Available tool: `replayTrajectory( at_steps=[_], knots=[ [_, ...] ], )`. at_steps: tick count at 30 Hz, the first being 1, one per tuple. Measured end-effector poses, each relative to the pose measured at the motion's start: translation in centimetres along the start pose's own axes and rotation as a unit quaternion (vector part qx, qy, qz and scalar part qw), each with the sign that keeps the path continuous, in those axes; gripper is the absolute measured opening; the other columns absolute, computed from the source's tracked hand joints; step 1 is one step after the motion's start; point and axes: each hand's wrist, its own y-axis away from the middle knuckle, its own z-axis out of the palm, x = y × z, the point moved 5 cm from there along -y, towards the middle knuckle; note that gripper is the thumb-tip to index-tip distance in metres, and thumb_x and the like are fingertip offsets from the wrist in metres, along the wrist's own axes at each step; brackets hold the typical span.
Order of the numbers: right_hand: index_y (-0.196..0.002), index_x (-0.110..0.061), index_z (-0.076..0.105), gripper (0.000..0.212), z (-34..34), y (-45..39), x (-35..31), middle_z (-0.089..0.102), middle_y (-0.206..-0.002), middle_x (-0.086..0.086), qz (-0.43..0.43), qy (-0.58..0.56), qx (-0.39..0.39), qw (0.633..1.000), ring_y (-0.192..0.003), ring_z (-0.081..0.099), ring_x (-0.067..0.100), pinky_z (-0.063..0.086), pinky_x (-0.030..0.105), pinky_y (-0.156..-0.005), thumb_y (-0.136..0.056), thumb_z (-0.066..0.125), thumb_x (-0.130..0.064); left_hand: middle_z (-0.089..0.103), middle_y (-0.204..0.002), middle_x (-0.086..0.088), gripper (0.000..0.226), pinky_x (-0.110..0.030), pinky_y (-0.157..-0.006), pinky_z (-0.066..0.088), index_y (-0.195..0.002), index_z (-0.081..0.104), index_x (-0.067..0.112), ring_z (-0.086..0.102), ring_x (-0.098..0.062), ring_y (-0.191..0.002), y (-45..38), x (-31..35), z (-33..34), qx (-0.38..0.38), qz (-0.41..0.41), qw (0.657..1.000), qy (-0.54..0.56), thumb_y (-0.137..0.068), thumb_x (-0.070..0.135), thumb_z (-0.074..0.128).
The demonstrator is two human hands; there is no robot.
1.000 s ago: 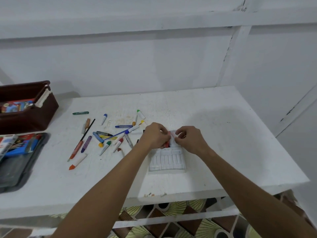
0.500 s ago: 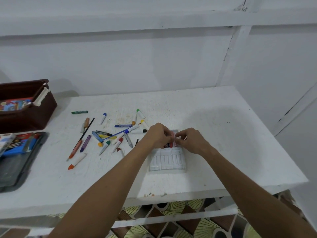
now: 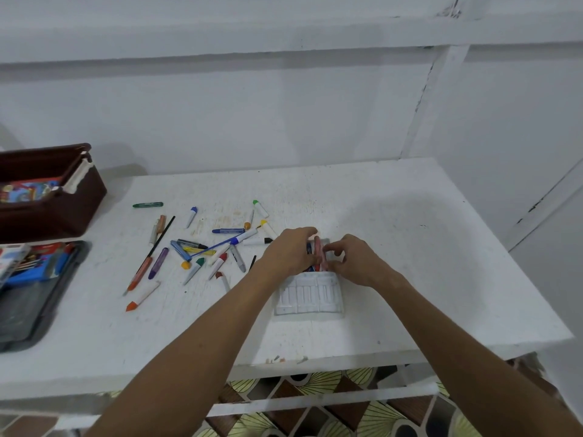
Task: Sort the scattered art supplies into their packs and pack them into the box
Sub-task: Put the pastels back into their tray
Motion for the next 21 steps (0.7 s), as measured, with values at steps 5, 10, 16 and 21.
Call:
replayTrajectory(
  at_steps=[5, 10, 16, 21],
  knots=[
    [-0.134, -0.022, 0.052, 0.048, -0.1, 0.1, -0.1, 0.053, -0.115, 0.01, -0.019, 0.004, -0.007, 1.0, -0.09, 0.044, 0.013, 0.033, 0.021, -0.083, -0.089, 0.064, -0.032, 0.063, -0.117, -0.011, 0.051, -0.036, -0.089, 0.046, -0.133, 0.05, 0.012, 0.059, -0.026, -0.107, 0.1, 0.1, 0.4, -0.011, 0.009, 1.0, -0.023, -0.089, 0.033, 0.064],
    [-0.131, -0.019, 0.055, 0.044, 0.0, 0.1, -0.2, 0.055, -0.115, 0.012, -0.024, -0.001, -0.01, 1.0, -0.089, 0.046, 0.014, 0.035, 0.022, -0.081, -0.089, 0.063, -0.032, 0.066, -0.1, -0.007, 0.046, -0.034, -0.077, 0.052, -0.127, 0.051, 0.016, 0.061, -0.02, -0.085, 0.3, -0.1, 0.2, 0.016, 0.016, 0.999, 0.034, -0.086, 0.026, 0.068],
    [-0.124, -0.011, 0.061, 0.036, -0.2, 0.4, -0.6, 0.056, -0.085, -0.005, -0.044, -0.028, -0.01, 0.999, -0.081, 0.052, 0.012, 0.038, 0.001, -0.059, -0.09, 0.063, -0.024, 0.053, -0.087, -0.007, 0.031, -0.033, -0.07, 0.05, -0.115, 0.064, 0.014, 0.056, -0.02, -0.074, -0.2, -0.3, 0.9, -0.014, 0.034, 0.995, -0.095, -0.096, 0.035, 0.052],
    [-0.128, -0.016, 0.058, 0.04, 0.6, 0.2, -0.8, 0.06, -0.113, 0.012, -0.053, -0.023, -0.011, 0.998, -0.085, 0.05, 0.011, 0.036, 0.015, -0.076, -0.089, 0.064, -0.026, 0.048, -0.083, -0.002, 0.017, -0.031, -0.064, 0.052, -0.1, 0.07, 0.015, 0.053, -0.016, -0.069, -0.3, -1.1, 1.0, 0.007, 0.023, 0.987, -0.161, -0.091, 0.027, 0.06]
  ],
)
